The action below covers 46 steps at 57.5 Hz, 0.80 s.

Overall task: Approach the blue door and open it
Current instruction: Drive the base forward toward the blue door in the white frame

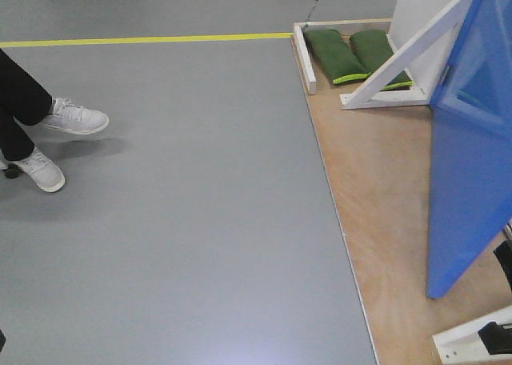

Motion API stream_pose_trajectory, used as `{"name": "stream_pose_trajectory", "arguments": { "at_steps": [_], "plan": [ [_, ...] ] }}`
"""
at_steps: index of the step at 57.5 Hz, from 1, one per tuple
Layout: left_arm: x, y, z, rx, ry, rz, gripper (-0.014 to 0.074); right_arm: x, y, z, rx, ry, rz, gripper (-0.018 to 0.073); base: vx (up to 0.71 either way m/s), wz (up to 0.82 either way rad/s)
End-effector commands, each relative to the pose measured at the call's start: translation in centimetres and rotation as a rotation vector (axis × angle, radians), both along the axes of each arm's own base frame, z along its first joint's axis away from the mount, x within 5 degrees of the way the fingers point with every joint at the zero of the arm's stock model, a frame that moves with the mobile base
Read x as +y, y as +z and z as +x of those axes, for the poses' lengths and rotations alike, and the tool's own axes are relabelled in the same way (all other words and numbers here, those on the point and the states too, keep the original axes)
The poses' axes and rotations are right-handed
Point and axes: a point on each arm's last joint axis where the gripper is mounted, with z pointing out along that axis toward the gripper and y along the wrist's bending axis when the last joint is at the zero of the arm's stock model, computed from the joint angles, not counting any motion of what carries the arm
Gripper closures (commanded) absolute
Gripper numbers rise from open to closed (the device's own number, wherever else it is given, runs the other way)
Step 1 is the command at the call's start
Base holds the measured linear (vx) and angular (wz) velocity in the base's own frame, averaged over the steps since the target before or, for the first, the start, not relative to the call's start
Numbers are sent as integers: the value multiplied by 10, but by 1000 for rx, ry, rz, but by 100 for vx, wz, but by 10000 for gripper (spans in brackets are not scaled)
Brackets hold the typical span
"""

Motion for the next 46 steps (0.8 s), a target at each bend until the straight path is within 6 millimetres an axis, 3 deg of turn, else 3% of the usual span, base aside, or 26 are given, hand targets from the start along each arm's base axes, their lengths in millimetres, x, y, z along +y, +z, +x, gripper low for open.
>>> {"name": "stream_pose_trajectory", "arguments": {
  "at_steps": [1,46],
  "plan": [
    [-1,17,0,-123,-11,-9,524,0,8,0,-93,-1,11,547,48,15],
    [-1,17,0,-123,-11,-9,524,0,8,0,-93,-1,11,547,40,12]
  ]
}}
